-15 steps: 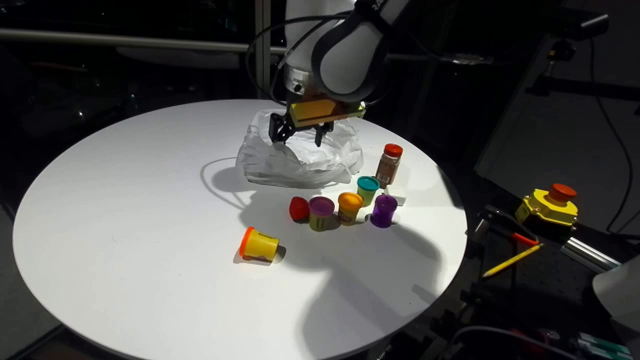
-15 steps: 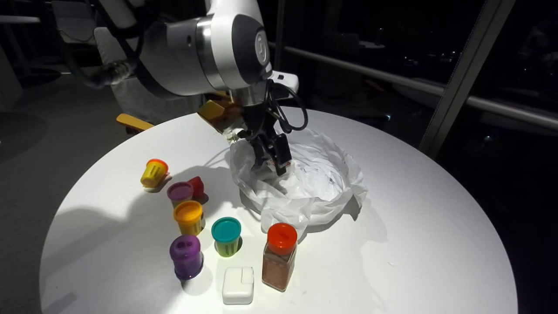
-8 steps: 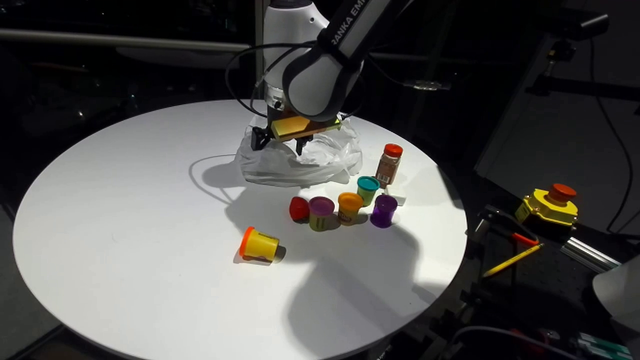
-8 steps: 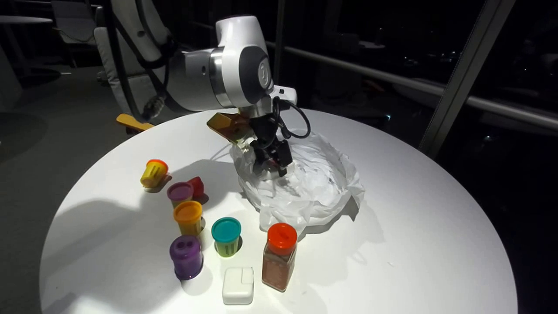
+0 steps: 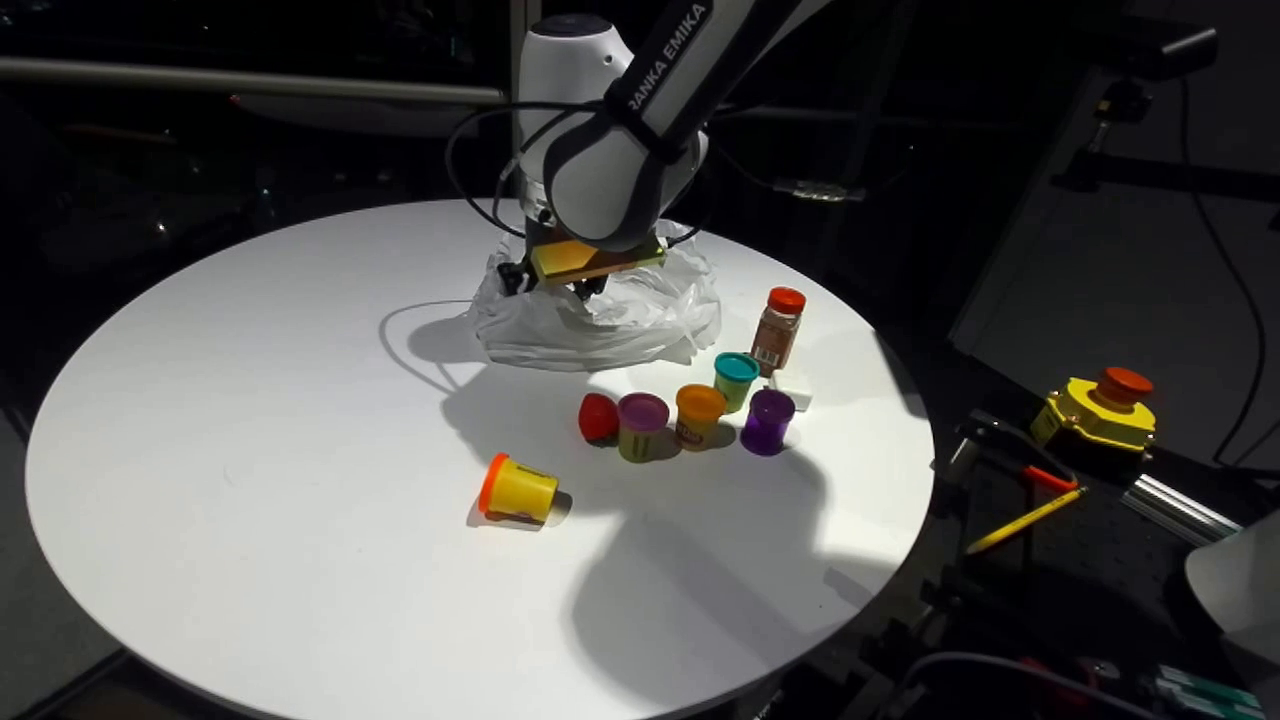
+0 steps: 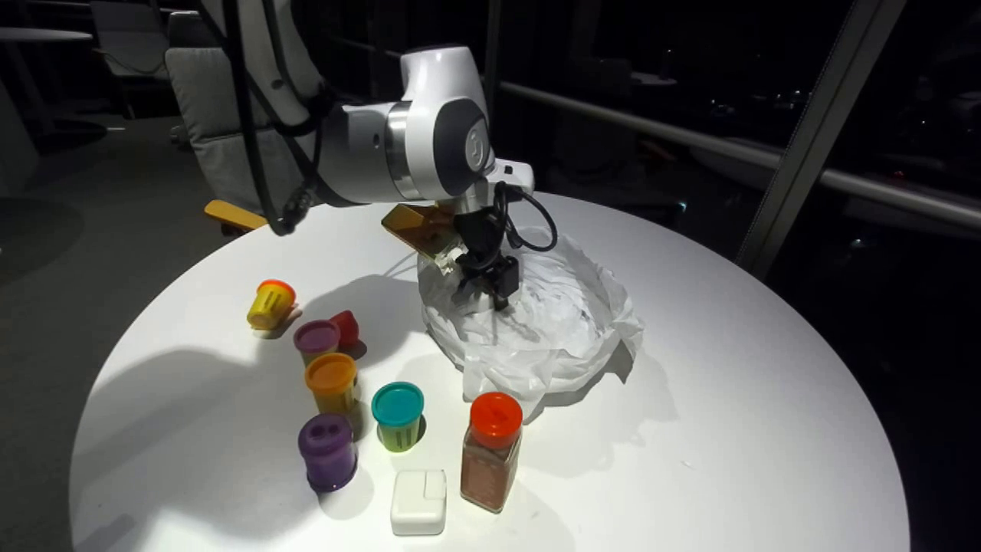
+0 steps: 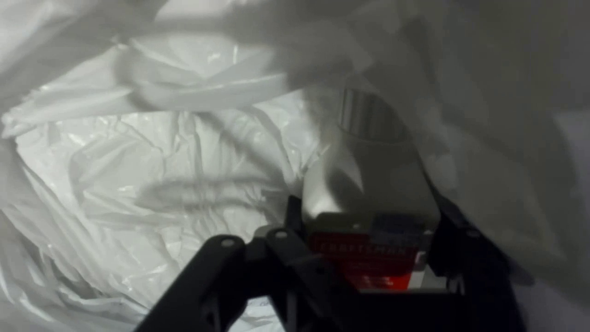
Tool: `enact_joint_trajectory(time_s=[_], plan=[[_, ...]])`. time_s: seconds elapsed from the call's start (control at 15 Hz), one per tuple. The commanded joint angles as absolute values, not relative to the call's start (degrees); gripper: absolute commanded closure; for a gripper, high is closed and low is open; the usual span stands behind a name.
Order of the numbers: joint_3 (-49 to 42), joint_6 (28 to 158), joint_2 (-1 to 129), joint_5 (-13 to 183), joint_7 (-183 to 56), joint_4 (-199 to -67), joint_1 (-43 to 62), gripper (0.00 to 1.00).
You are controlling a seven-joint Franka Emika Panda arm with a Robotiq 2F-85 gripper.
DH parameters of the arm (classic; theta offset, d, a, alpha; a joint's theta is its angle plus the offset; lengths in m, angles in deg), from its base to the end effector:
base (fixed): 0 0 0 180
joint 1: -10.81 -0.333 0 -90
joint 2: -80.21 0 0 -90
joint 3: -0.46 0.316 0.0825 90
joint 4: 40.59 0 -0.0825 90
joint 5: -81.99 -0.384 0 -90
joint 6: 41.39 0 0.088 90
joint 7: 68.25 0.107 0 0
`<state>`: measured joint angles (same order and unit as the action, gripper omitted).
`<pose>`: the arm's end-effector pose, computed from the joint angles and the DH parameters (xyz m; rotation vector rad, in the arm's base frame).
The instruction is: Remove the containers and strawberry plush toy from the white plastic and place them on the table
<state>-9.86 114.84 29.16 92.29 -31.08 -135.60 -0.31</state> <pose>0.6870 0.0307 0.1116 2.9119 -0.5862 0.3632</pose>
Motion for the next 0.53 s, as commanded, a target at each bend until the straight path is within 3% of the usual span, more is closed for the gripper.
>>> enact_joint_trajectory(time_s=[0.0, 0.47], plan=[[-13.94, 113.68, 30.56, 91.1, -30.65, -135.21, -3.3, 0.65], [-21.58, 103.85, 39.61, 94.29, -24.96, -142.5, -9.73, 0.65]])
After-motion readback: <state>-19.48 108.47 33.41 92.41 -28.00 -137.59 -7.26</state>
